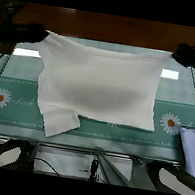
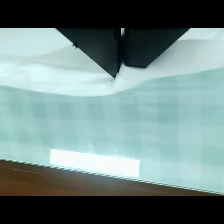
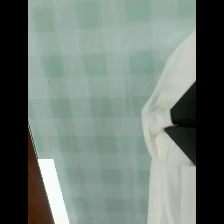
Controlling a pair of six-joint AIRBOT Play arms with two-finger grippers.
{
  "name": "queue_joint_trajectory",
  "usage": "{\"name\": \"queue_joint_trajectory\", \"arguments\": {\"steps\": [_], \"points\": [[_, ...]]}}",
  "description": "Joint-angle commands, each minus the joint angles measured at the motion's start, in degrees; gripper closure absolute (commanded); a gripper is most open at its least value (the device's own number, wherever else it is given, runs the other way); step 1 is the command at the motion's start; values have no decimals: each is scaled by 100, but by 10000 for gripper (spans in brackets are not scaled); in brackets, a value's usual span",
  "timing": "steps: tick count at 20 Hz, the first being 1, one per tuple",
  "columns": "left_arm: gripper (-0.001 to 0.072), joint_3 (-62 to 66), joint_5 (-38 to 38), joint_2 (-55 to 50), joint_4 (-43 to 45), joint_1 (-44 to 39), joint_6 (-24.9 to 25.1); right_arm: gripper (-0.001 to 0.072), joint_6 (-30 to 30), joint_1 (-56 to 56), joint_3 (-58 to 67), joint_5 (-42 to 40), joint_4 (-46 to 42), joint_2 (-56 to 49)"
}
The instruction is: Fold the shirts.
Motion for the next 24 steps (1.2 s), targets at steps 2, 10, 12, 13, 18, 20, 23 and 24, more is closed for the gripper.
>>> {"name": "queue_joint_trajectory", "arguments": {"steps": [2, 10, 12, 13, 18, 20, 23, 24], "points": [[680, 704, 369, -1222, -348, -275, 35, 686, 42, -57, 514, -872, 1215, -1578], [1, 1473, -2468, -1478, -354, 800, 66, 91, -664, -1097, 1443, 2022, 951, -1650], [0, 1132, -3543, -1370, -313, 1423, -68, 93, -459, -1346, 1106, 2780, -922, -1248], [0, 748, -3663, -1167, -339, 1714, -57, 94, -343, -1449, 632, 2778, -1764, -898], [0, -2258, -3515, 229, -291, 3128, 321, 94, -907, -1991, -3130, 800, 728, 1602], [0, -3101, -3471, 400, -411, 3735, 339, 94, -1250, -1998, -4131, 542, 1360, 2409], [0, -3716, -3523, 393, -249, 4288, 319, 93, -1134, -1998, -4662, 557, 1399, 3051], [0, -3832, -3519, 393, -122, 4334, 321, 94, -1108, -1998, -4671, 621, 1399, 3139]]}}
